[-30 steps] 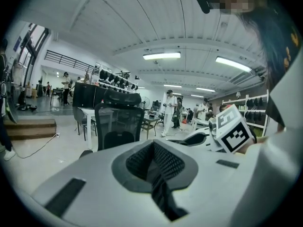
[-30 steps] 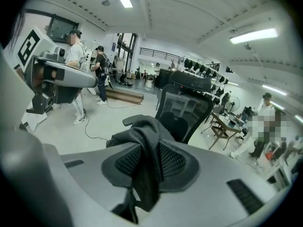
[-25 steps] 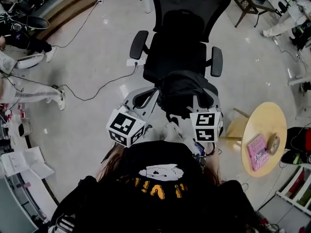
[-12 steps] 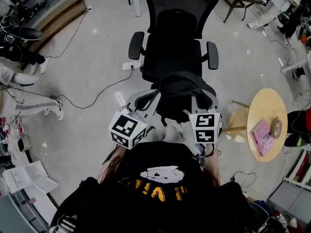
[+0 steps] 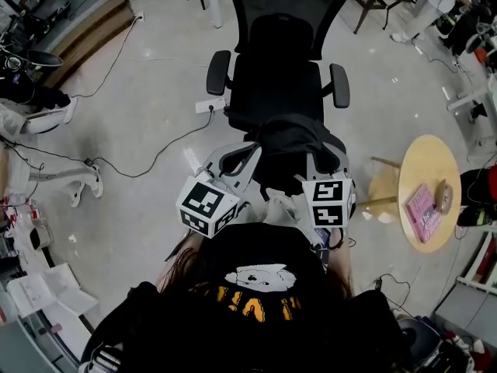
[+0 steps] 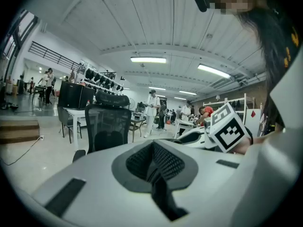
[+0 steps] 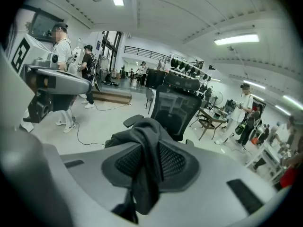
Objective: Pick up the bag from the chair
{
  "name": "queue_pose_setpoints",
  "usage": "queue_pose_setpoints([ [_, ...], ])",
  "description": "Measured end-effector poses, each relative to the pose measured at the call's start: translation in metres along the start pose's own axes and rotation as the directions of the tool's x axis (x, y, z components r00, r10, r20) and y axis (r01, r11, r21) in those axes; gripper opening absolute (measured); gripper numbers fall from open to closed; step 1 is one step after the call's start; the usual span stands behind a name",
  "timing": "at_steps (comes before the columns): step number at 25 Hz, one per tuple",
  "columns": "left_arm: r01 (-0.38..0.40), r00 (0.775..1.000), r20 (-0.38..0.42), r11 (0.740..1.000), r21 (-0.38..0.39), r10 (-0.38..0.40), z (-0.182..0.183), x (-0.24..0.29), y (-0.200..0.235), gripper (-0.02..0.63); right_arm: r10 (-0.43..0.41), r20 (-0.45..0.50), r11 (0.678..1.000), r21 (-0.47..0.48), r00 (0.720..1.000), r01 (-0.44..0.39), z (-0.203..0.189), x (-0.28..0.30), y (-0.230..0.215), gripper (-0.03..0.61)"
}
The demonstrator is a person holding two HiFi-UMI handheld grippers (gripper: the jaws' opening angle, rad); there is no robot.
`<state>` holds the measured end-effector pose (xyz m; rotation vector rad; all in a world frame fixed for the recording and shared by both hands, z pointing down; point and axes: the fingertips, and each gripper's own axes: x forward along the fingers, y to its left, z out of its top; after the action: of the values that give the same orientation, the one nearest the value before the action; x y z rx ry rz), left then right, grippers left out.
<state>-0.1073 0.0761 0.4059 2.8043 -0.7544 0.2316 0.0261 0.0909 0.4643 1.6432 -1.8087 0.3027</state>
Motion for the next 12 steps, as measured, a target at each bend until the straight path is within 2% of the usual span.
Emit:
queue_pose_setpoints([
  [12, 0.034, 0.999, 0.012, 0.999, 0.011, -0.034, 0.0002, -0.003, 0.0017, 0.009, 0.01, 0.008, 1.0, -0.014, 1.0, -0.01, 0.007, 0.0074, 0.0033, 0.086],
])
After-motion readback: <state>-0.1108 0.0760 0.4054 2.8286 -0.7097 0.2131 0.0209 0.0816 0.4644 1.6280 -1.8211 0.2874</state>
